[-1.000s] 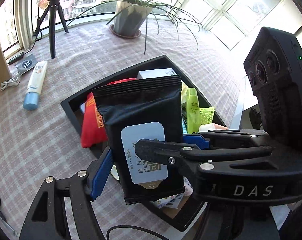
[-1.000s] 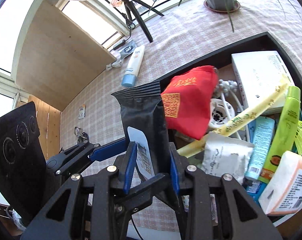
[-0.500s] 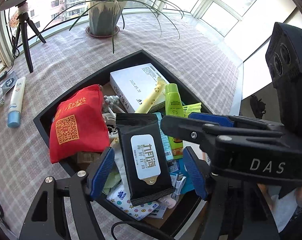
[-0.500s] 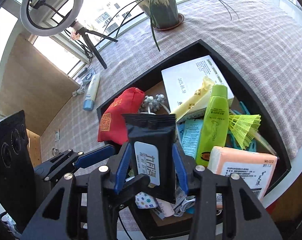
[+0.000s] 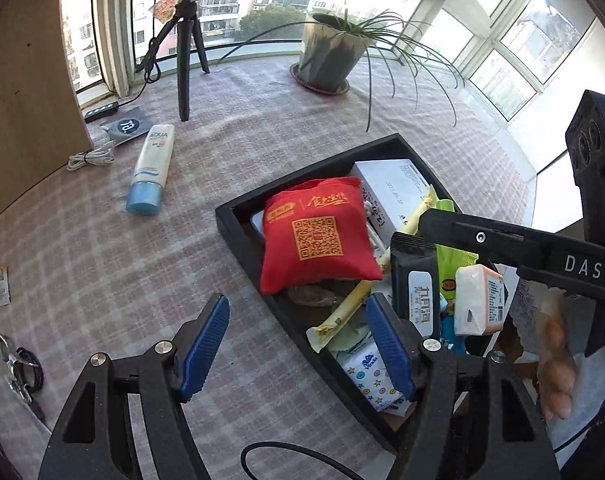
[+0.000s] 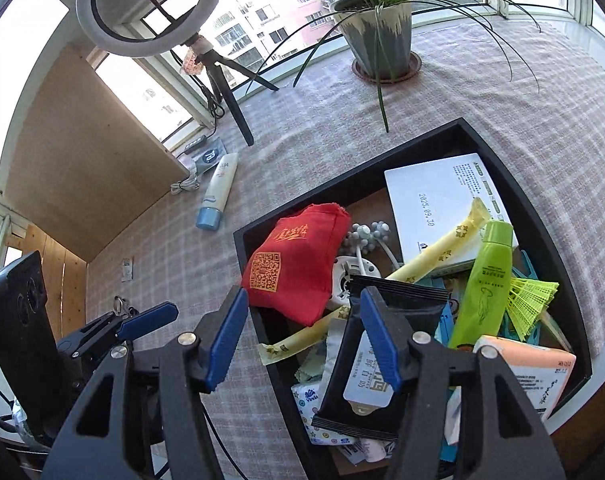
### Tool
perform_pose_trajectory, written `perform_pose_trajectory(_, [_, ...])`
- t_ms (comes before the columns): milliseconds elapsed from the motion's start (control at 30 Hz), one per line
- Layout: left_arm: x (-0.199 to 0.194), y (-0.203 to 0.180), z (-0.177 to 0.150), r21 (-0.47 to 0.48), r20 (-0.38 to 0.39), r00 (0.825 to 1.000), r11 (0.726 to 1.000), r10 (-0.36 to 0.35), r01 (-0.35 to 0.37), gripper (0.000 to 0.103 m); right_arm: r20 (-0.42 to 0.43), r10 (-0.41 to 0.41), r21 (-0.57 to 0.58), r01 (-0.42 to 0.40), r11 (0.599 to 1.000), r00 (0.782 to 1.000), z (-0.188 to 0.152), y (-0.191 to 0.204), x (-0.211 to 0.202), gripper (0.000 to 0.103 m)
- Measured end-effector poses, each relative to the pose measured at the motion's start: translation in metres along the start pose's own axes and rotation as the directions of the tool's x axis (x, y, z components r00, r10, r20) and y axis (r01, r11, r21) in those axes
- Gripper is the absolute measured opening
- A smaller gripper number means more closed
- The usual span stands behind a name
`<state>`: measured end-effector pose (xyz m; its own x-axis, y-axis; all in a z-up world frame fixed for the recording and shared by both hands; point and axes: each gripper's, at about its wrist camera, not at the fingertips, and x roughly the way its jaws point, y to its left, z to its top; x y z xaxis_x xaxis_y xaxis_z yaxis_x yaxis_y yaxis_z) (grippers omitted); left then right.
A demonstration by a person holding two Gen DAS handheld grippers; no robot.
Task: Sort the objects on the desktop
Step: 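Carry the wet-wipe pack to the black tray and release it inside, then grasp the grey tube with the left gripper while the right gripper grasps the metal clip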
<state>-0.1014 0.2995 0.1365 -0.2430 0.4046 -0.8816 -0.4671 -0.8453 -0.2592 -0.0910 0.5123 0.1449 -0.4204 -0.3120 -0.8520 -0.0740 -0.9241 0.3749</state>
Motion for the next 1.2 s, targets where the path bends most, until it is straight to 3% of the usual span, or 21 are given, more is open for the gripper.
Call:
perform_pose_trajectory(167, [-0.019, 0.075, -0.022, -0.144, 0.017, 0.996, 0.986, 0.086, -0.083, 0.068, -0.056, 0.031, -0.121, -0.038, 0.992, 0.998, 0.005, 0.054, 0.034, 0.058])
perform_pose_trajectory(333, [-0.044, 0.151, -0.057, -0.294, 0.027, 0.983, 0.941, 0.181, -0.165, 0.068, -0.138, 0.069, -0.244, -0.101, 0.965, 0.988, 0.001, 0.118, 0.072, 0.058])
perform_pose_trajectory(433, [-0.056, 0.195, -0.082, -0.386, 0.013, 0.975, 0.901, 0.22, -0.199, 0.068, -0.179, 0.098, -0.299, -0.149, 0.943, 0.979, -0.003, 0.155, 0.093, 0.058])
perform_pose_trajectory(667, [-0.075, 0.282, -0.142, -0.581, -0.023, 0.961, 0.778, 0.276, -0.238, 0.067, -0.272, 0.135, -0.42, -0.243, 0.874, 0.953, -0.012, 0.242, 0.136, 0.058])
perform_pose_trajectory(800, [-0.074, 0.318, -0.168, -0.654, -0.061, 0.96, 0.716, 0.273, -0.245, 0.058, -0.349, 0.139, -0.459, -0.298, 0.837, 0.927, -0.02, 0.289, 0.164, 0.056])
perform_pose_trajectory(900, [-0.067, 0.332, -0.175, -0.676, -0.067, 0.97, 0.705, 0.232, -0.215, 0.057, -0.414, 0.133, -0.482, -0.341, 0.807, 0.901, -0.031, 0.319, 0.189, 0.053])
perform_pose_trajectory(1067, [-0.051, 0.338, -0.171, -0.674, -0.064, 0.983, 0.719, 0.173, -0.17, 0.057, -0.468, 0.071, -0.527, -0.343, 0.778, 0.881, -0.051, 0.356, 0.229, 0.047])
perform_pose_trajectory(1200, [-0.038, 0.339, -0.167, -0.657, -0.096, 0.978, 0.727, 0.186, -0.202, 0.057, -0.478, 0.045, -0.535, -0.331, 0.777, 0.877, -0.056, 0.367, 0.249, 0.045])
